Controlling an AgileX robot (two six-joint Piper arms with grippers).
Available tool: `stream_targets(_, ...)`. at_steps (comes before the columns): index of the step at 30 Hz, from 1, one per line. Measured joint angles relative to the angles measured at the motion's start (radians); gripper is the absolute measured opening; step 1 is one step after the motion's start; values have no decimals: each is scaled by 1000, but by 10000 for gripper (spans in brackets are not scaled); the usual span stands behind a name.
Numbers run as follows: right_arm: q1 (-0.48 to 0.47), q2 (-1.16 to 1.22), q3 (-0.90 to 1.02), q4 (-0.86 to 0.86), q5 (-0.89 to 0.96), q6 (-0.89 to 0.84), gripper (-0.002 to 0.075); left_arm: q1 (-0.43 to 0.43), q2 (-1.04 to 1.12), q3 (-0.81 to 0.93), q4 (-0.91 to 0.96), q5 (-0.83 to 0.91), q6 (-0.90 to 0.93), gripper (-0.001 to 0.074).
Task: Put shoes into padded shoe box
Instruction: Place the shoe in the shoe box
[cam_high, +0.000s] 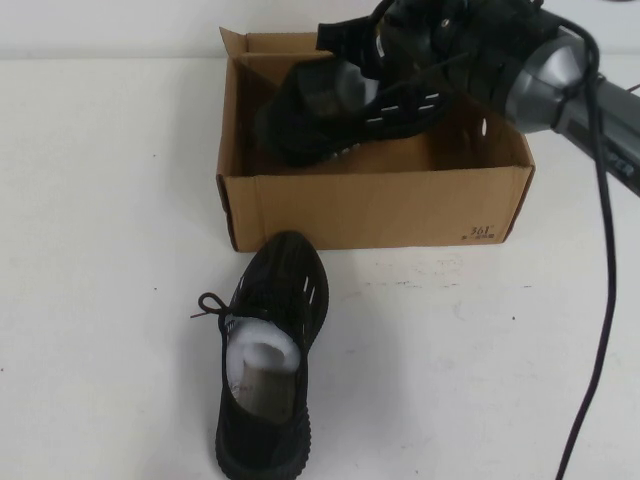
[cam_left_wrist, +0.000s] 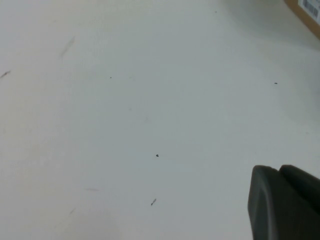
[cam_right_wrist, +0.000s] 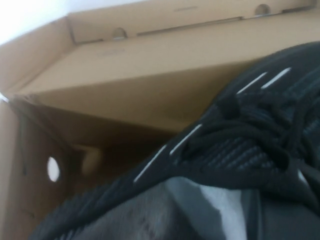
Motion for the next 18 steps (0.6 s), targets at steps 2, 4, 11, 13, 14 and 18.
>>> stream_targets(2,5,-24,0,-2,41,-10,20,0,0,0,0,0,0,-4)
stream_targets(4,10,-52,0,-3,72,-11,20,0,0,0,0,0,0,-4)
stream_targets(11,21,-97,0,-7,126,165,20,0,0,0,0,0,0,-4)
stream_targets(13,21,-95,0,-7,136,202,20,0,0,0,0,0,0,-4)
stream_targets(14,21,-93,0,-5,141,221,20,0,0,0,0,0,0,-4)
stream_targets(18,21,-89,0,-5,148,332,20,0,0,0,0,0,0,-4)
